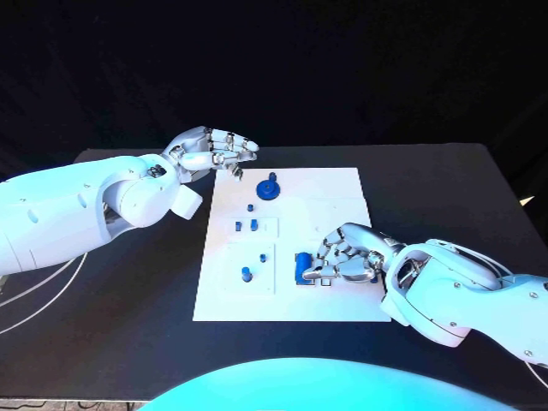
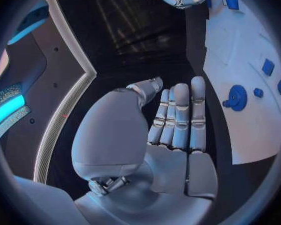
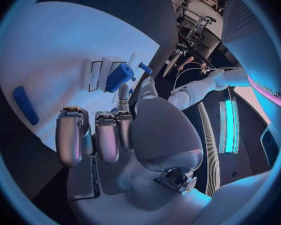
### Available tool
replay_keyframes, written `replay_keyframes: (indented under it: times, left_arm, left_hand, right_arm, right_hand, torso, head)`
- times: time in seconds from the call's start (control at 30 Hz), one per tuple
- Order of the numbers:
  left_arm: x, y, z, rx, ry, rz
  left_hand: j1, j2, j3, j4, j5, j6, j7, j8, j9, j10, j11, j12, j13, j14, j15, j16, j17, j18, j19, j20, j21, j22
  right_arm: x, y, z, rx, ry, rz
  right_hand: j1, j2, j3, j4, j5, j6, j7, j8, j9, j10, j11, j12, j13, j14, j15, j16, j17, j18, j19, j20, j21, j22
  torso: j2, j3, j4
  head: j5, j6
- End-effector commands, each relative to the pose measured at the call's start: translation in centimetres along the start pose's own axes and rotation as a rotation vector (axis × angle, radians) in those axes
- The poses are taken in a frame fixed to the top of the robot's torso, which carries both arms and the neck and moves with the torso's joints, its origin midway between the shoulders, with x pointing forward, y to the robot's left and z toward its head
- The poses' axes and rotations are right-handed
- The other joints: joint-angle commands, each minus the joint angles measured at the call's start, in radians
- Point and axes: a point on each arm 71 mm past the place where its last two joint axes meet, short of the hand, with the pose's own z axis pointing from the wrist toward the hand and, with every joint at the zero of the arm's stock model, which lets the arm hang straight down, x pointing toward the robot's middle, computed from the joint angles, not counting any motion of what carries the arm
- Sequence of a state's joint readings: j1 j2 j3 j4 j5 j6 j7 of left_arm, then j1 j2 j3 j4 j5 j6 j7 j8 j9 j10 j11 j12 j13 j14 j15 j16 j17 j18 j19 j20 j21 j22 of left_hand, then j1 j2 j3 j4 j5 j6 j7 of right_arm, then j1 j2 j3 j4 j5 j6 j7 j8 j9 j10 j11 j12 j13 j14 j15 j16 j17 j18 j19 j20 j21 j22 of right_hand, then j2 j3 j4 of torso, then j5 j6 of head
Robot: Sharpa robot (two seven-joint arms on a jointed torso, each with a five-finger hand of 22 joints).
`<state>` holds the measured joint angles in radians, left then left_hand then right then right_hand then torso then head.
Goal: Assemble the parts on the task board
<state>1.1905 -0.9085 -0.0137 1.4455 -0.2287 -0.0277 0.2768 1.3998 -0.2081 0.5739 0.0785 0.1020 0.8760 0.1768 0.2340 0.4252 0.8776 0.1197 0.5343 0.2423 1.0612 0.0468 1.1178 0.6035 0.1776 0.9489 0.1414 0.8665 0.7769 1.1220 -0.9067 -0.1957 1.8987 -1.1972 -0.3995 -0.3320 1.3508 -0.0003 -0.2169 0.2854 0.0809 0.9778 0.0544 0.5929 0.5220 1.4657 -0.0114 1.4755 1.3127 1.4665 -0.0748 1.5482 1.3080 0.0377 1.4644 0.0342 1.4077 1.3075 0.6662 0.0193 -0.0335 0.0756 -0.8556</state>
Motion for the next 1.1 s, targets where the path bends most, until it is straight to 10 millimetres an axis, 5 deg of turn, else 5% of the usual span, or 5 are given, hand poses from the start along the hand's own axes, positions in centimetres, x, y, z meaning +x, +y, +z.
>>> replay_keyframes:
  times: [0.03, 0.37, 0.7, 1.1]
  left_arm:
    - [0.2, -0.1, 0.1, 0.006, 0.015, -0.01]
    - [0.3, -0.1, 0.1, 0.006, 0.017, -0.011]
    - [0.2, -0.1, 0.0, 0.005, 0.017, -0.011]
    - [0.2, -0.1, 0.0, 0.004, 0.016, -0.011]
  left_hand:
    - [-0.002, 0.009, -0.004, 0.004, 0.005, -0.004, 0.004, 0.001, 0.001, -0.008, 0.002, 0.001, -0.001, -0.001, 0.002, -0.005, -0.001, 0.007, 0.008, 0.002, -0.003, -0.001]
    - [-0.002, 0.009, -0.004, 0.004, 0.005, -0.004, 0.004, 0.001, 0.001, -0.008, 0.002, 0.001, -0.001, -0.001, 0.002, -0.005, -0.001, 0.007, 0.008, 0.002, -0.003, -0.001]
    - [-0.003, 0.011, -0.003, 0.007, 0.006, -0.006, 0.005, 0.001, 0.0, -0.009, 0.003, 0.002, -0.002, -0.001, 0.003, -0.005, -0.001, 0.007, 0.009, 0.002, -0.005, -0.002]
    - [-0.003, 0.011, -0.003, 0.007, 0.006, -0.006, 0.005, 0.001, 0.0, -0.009, 0.003, 0.002, -0.002, -0.001, 0.003, -0.005, -0.001, 0.007, 0.009, 0.002, -0.005, -0.002]
  right_arm:
    - [0.3, 0.5, 0.1, -0.056, 0.036, 0.007]
    - [0.3, 0.5, 0.8, -0.03, -0.023, -0.107]
    - [0.6, 0.4, 1.3, -0.005, -0.044, -0.165]
    - [0.7, 0.3, 1.3, -0.007, -0.046, -0.205]
  right_hand:
    - [0.02, 0.002, 0.01, 0.0, -0.004, 0.003, -0.007, 0.008, 0.003, 0.049, -0.011, 0.004, 0.192, 0.092, -0.008, -0.003, 0.204, -0.008, 0.065, -0.006, 0.003, 0.217]
    - [0.088, 0.016, 0.048, -0.002, -0.009, 0.005, -0.019, 0.018, 0.016, 0.057, -0.021, 0.014, 0.2, 0.092, -0.017, -0.003, 0.206, -0.01, 0.069, -0.014, 0.017, 0.223]
    - [0.187, 0.009, 0.106, -0.004, 0.035, 0.013, -0.029, 0.007, 0.012, 0.063, -0.031, 0.023, 0.208, 0.092, -0.025, -0.003, 0.207, -0.012, 0.072, -0.023, 0.025, 0.227]
    - [0.264, -0.039, 0.18, 0.002, 0.057, 0.034, -0.029, -0.021, -0.008, 0.068, -0.031, 0.029, 0.213, 0.093, -0.027, -0.003, 0.208, -0.013, 0.074, -0.025, 0.03, 0.23]
  torso:
    - [0.0, 0.0002, 0.0009]
    - [0.002, 0.0, 0.0021]
    - [0.0, -0.0005, 0.0008]
    - [0.0, -0.0003, 0.0009]
  head:
    - [-0.001, 0.0]
    - [-0.001, -0.002]
    - [0.0, -0.007]
    - [0.0, -0.009]
